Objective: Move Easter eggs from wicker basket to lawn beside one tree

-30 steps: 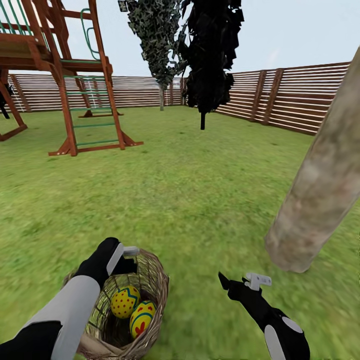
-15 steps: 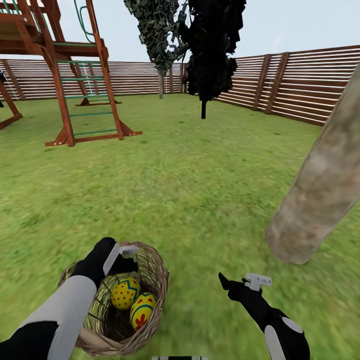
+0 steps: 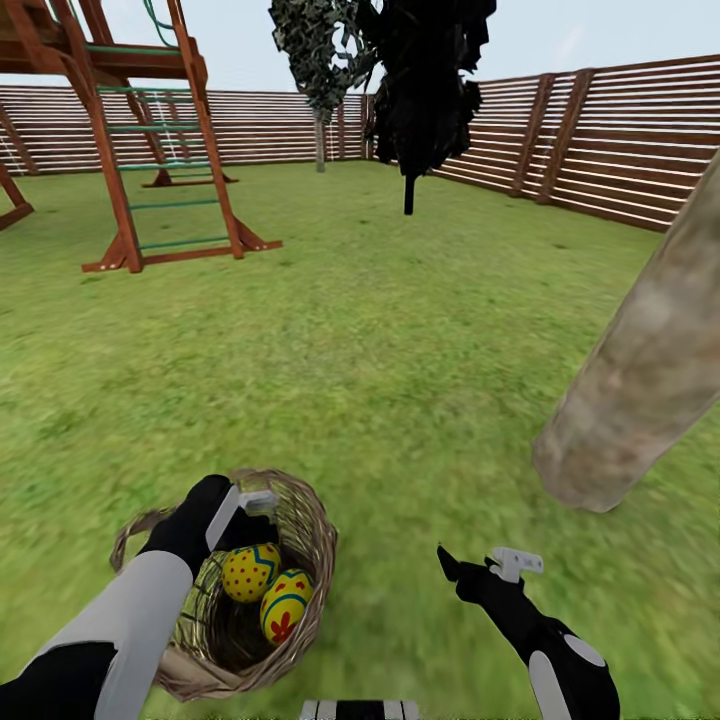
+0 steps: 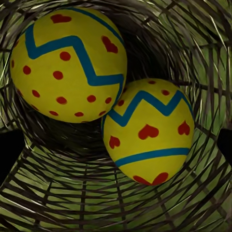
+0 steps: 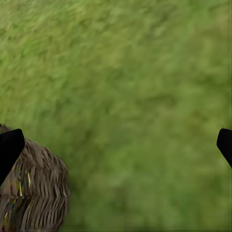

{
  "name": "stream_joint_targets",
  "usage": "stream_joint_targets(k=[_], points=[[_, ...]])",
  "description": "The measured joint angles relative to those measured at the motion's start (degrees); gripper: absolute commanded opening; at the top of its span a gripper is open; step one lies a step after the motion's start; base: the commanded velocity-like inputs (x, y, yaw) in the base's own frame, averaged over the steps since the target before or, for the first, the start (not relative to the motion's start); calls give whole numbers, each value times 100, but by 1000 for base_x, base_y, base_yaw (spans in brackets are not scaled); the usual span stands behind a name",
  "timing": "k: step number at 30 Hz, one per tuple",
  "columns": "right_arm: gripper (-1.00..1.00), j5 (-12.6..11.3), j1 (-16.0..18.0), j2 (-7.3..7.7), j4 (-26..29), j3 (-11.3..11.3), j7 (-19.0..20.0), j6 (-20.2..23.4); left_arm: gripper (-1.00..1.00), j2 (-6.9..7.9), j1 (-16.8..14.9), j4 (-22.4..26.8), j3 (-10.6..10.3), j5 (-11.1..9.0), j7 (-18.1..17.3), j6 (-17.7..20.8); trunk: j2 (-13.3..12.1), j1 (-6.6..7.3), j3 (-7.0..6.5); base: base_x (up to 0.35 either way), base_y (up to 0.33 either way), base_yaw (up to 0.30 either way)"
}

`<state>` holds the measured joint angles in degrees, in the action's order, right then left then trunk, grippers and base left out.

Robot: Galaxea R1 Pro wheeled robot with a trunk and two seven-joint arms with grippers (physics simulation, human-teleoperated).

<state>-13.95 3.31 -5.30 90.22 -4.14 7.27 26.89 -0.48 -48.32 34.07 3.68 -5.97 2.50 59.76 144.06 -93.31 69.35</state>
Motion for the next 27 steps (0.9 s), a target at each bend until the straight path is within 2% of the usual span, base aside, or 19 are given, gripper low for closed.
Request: stream_joint_targets(k=[9, 15, 22, 27], points=[[100, 0, 0, 0, -2, 0, 0, 0, 100, 3, 0, 4, -2, -3, -172, -1, 12, -23, 200, 0, 0, 0], [100, 0, 0, 0, -2, 0, 0, 0, 100, 83, 0, 7, 11, 12, -386, 0, 20, -39, 333, 0, 0, 0], [100, 0, 0, 0, -2, 0, 0, 0, 100, 110, 0, 8, 8, 14, -586, -1, 21, -38, 333, 0, 0, 0], [100, 0, 0, 0, -2, 0, 0, 0, 100, 116, 0, 8, 8, 8, -606, -1, 27, -52, 443, 0, 0, 0]])
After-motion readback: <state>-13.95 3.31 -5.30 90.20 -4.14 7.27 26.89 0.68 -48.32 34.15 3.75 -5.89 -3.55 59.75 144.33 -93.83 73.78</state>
